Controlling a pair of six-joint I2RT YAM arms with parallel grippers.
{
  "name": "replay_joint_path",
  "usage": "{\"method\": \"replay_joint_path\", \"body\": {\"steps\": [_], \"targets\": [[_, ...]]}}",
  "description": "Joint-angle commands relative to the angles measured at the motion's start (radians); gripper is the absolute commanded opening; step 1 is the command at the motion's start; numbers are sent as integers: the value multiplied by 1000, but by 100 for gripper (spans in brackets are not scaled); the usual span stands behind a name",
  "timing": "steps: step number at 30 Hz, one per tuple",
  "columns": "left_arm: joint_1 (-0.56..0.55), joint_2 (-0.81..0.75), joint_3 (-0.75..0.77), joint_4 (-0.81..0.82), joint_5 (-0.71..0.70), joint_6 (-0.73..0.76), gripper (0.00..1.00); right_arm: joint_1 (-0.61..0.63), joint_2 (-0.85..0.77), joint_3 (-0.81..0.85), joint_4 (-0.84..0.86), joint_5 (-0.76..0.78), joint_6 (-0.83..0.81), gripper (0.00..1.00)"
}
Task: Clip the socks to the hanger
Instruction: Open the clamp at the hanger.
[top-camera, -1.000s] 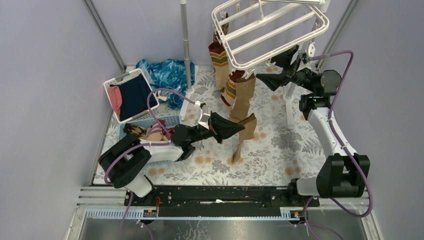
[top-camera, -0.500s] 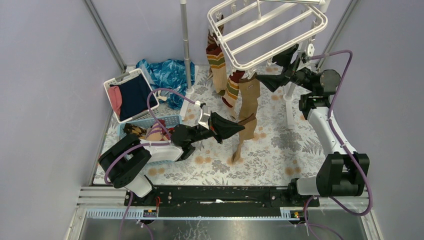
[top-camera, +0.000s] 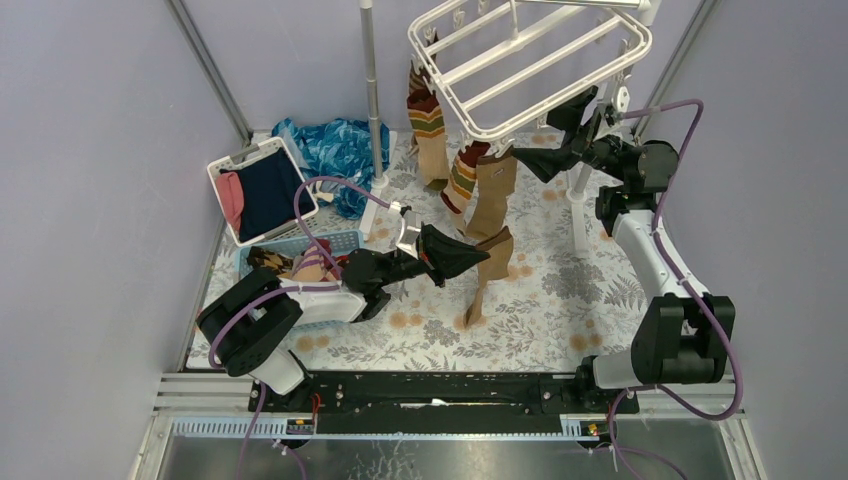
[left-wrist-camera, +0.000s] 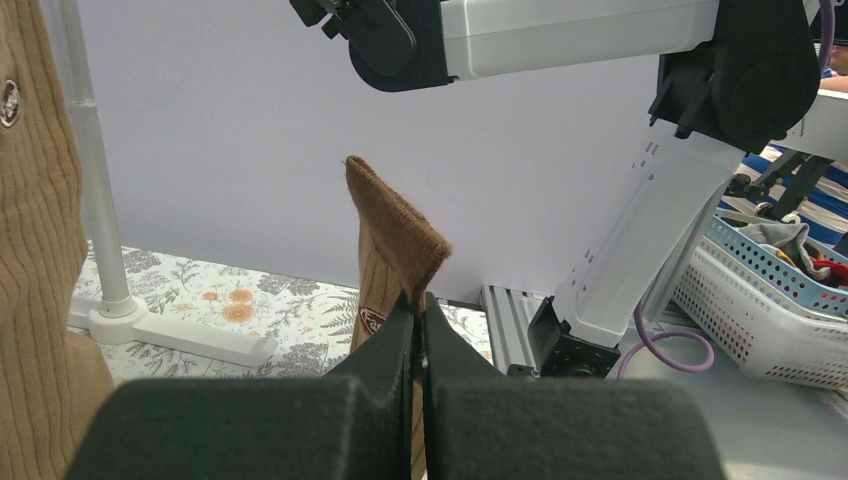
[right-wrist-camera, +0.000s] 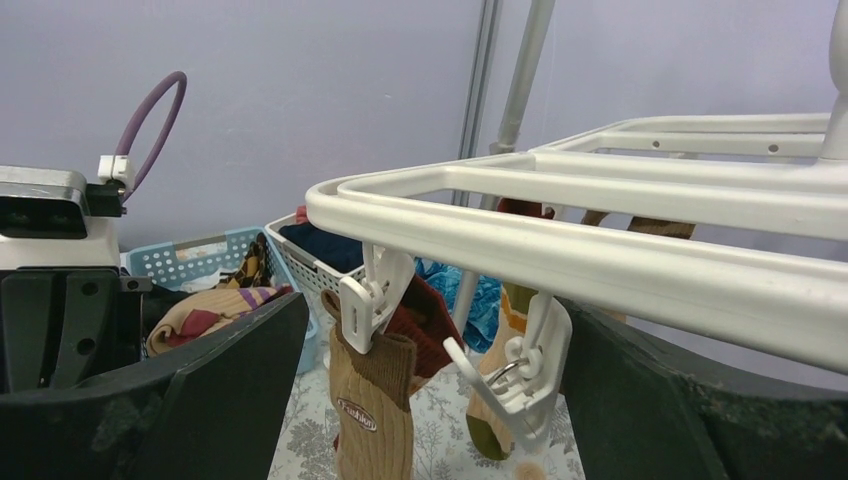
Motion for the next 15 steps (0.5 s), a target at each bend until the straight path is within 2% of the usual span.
{"method": "replay_joint_path", "body": {"steps": [1,11,15], "targets": [[3,-13,5,66,13,-4,0,-2,11,39,149,-18,72,97],[3,-8,6,66,16,-6,0,-2,18,44,212,-22,114,92],[4,-8,6,66,17,-8,0,-37,13,41,225,-12,133,89]]}}
